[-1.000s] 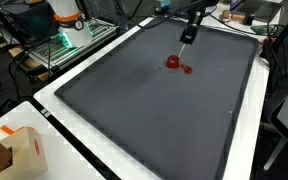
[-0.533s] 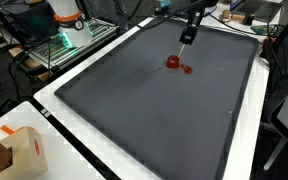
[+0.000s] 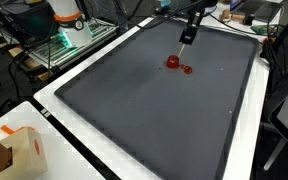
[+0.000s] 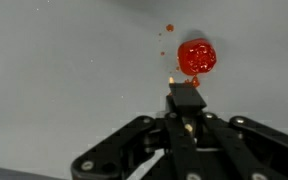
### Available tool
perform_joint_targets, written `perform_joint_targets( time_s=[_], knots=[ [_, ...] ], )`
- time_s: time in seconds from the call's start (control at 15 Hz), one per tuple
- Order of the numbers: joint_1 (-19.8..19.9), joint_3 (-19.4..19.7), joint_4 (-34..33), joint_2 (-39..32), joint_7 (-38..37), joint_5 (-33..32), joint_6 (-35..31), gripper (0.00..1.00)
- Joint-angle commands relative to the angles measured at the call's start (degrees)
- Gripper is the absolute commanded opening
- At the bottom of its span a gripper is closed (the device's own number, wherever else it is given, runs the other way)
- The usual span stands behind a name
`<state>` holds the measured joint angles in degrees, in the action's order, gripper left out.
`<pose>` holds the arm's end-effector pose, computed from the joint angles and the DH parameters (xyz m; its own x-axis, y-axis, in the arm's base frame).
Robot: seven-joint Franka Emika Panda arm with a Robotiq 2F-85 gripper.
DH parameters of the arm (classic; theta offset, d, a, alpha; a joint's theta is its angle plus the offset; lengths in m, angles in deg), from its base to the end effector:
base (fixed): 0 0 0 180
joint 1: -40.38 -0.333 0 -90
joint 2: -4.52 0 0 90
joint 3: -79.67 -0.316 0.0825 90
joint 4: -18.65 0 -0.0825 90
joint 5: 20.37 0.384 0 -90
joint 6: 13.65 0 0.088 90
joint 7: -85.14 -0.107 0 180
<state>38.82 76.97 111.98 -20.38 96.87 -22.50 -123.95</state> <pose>0.6562 0.0429 0.3581 0.9485 0.2856 -0.1372 0.2862 -0.9580 -0.0153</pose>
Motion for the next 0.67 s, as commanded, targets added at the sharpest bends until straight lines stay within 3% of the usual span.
perform_joint_targets(
  time_s=[0.0,0.07,0.13,0.6],
  knots=[
    [0.1,-0.2,-0.1,0.0,-0.1,-0.1,0.1,0.13],
    [0.1,-0.2,-0.1,0.0,-0.1,-0.1,0.1,0.13],
    [0.1,-0.2,-0.1,0.0,-0.1,-0.1,0.1,0.03],
    [3.7,-1.3,4.4,1.7,7.2,6.6,-3.5,0.03]
  ],
)
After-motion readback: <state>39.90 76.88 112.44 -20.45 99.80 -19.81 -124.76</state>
